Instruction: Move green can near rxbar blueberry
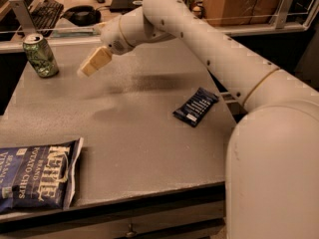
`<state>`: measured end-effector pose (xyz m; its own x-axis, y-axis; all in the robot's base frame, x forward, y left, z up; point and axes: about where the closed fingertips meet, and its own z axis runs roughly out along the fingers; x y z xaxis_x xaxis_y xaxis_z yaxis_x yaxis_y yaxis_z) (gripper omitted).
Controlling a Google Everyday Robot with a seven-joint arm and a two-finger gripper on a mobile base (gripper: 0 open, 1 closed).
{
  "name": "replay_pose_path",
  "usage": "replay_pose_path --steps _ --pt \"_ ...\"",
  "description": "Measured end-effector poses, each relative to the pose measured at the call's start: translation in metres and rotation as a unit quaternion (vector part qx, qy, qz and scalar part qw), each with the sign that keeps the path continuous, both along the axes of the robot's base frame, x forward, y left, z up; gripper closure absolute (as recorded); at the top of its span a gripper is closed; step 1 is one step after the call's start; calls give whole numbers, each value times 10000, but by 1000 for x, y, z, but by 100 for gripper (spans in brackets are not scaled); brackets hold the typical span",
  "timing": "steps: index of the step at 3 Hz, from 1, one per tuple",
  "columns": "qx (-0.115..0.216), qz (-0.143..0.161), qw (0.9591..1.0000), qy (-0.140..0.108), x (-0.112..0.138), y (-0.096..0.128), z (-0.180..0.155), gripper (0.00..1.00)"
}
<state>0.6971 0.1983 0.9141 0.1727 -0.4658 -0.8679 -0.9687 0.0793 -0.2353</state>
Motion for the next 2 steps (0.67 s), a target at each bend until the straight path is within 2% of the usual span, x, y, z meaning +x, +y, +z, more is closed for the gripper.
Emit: replay_pose_path --steps 1,2 --pt "284 177 9992 236 0 51 -1 0" --pt "424 198 9979 437 -2 86 -8 0"
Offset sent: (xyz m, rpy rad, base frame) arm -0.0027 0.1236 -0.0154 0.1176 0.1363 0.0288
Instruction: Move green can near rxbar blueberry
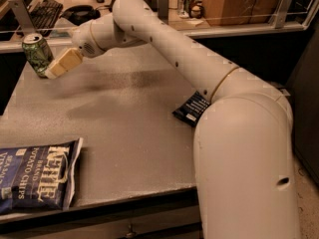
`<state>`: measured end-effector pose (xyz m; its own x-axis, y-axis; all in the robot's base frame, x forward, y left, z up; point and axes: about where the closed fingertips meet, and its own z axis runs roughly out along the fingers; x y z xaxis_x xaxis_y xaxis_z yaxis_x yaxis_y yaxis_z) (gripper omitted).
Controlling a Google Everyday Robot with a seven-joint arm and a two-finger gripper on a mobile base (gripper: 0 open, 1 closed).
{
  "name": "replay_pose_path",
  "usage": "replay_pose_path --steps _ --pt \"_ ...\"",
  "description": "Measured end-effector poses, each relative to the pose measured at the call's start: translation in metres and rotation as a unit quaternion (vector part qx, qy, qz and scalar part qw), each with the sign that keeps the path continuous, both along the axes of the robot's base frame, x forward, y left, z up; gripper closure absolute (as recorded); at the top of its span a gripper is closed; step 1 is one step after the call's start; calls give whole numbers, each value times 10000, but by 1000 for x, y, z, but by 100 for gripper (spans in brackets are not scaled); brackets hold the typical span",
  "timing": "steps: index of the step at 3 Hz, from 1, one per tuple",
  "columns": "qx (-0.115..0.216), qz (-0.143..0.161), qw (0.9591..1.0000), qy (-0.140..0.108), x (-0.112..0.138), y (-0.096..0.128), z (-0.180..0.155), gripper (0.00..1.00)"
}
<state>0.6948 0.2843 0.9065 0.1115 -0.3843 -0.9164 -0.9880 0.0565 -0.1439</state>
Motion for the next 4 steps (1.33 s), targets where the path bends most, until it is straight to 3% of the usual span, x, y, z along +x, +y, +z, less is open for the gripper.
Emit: replay_pose_path --steps 2,4 --pt "100 -266 9993 255 18 31 -20 0" --pt "363 -339 9983 290 34 56 -17 47"
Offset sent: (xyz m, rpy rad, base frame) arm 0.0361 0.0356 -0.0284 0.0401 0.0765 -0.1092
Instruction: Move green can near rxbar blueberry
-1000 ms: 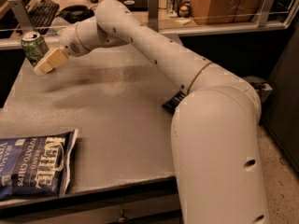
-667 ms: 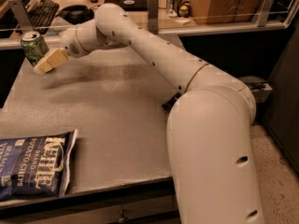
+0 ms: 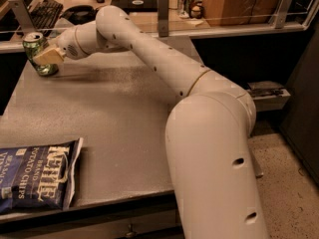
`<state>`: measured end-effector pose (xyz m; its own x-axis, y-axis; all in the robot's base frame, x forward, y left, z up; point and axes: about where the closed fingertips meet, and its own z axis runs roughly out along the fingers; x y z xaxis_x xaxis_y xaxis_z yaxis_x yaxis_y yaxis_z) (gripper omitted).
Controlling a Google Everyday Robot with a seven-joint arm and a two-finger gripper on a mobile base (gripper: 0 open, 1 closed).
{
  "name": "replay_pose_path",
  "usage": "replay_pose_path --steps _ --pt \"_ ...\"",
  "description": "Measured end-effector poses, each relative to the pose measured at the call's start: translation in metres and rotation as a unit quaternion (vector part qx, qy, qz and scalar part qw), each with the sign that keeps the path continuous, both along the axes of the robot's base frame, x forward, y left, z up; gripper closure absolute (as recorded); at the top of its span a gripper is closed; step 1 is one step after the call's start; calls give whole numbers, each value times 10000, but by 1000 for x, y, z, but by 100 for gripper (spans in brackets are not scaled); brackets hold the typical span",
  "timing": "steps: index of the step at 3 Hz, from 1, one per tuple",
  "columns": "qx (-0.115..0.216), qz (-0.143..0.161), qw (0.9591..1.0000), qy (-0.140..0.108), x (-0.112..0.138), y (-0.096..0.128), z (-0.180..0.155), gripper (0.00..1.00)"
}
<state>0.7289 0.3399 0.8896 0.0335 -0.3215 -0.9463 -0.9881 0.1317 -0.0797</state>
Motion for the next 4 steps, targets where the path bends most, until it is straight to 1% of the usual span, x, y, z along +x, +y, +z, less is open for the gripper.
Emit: replay_pose_path --steps 1,2,3,4 --pt "63 -22 10000 -17 4 4 3 71" --pt "93 -216 9997 -121 6 -13 11 94" --pt "27 -418 9985 -343 -2 -45 25 100" --pt "-217 -556 9972 -446 -27 -92 30 100"
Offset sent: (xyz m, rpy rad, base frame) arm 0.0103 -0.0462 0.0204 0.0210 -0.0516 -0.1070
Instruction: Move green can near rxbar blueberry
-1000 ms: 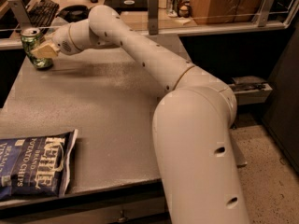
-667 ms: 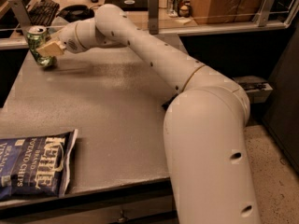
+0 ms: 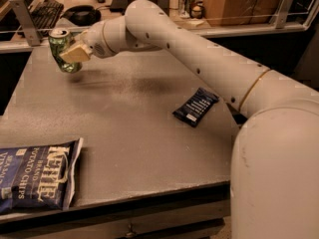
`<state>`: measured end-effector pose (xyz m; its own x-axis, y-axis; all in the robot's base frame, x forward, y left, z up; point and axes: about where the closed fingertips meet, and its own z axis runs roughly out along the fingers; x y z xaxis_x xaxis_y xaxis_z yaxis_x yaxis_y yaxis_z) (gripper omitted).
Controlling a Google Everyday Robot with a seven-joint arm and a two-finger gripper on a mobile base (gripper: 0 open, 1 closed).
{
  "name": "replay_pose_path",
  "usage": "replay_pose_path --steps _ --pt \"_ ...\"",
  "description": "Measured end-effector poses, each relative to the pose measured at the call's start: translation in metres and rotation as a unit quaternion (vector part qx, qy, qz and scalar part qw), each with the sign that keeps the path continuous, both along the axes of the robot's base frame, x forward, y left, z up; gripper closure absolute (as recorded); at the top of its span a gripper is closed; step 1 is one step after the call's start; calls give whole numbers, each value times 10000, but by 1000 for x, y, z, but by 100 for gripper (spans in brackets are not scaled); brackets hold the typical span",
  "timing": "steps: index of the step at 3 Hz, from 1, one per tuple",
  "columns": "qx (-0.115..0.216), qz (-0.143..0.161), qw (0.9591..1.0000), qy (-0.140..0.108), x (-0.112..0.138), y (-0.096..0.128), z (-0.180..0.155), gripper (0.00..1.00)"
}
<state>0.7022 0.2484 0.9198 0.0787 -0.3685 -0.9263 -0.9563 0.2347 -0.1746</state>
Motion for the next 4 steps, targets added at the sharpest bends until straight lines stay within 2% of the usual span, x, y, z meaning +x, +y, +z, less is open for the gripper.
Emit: replay_pose_path --steps 1,2,3,4 --pt "-194 -223 9995 106 -33 -58 -5 100" --pt "-463 -465 9973 322 -69 -117 -15 100" --pt "-703 -840 9927 500 -98 -176 -22 100" --pt "-846 -1238 9872 538 -117 -226 -23 100"
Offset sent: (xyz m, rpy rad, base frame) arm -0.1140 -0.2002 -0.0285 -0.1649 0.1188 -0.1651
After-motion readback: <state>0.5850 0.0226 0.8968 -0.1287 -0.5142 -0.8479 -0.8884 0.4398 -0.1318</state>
